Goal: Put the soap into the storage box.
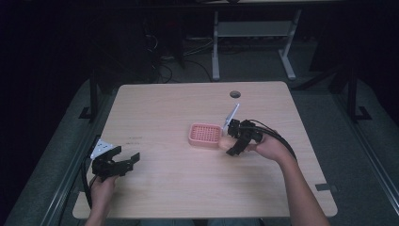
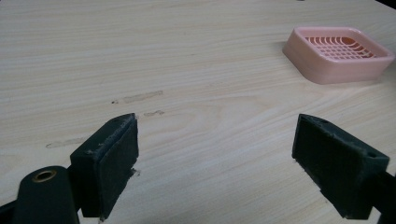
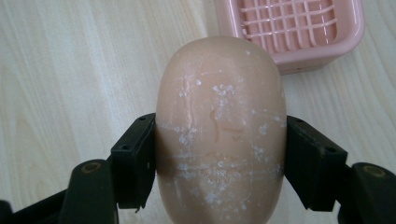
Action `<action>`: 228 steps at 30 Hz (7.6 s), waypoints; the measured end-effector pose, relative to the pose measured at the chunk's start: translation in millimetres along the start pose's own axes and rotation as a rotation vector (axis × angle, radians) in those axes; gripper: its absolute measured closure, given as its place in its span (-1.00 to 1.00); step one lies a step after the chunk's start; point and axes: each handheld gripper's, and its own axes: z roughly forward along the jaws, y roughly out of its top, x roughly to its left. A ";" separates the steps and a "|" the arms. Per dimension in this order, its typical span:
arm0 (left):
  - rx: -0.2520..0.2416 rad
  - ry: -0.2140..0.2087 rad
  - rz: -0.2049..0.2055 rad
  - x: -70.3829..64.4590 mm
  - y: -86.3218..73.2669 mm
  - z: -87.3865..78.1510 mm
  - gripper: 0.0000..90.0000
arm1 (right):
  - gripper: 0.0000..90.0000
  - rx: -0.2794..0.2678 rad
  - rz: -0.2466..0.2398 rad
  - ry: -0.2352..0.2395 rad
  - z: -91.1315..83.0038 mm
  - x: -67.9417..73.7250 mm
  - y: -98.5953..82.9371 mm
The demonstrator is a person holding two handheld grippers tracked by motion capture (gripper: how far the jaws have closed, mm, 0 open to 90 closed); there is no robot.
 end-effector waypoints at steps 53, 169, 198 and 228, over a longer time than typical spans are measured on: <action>0.003 -0.009 0.005 0.1 0.5 0.6 -0.68 | -0.29 0.028 -0.039 0.020 20.4 -38.6 81.5; -0.004 -0.016 0.000 0.0 1.3 -0.1 -0.68 | -0.46 -0.059 0.071 0.051 13.0 -40.4 43.1; 0.006 -0.014 0.012 -1.5 1.1 0.6 -0.68 | -0.48 -0.105 0.112 0.039 2.4 -31.3 -1.4; 0.009 -0.018 0.019 -4.2 0.5 2.8 -0.68 | -0.49 -0.126 0.155 0.029 -4.0 -22.7 -44.2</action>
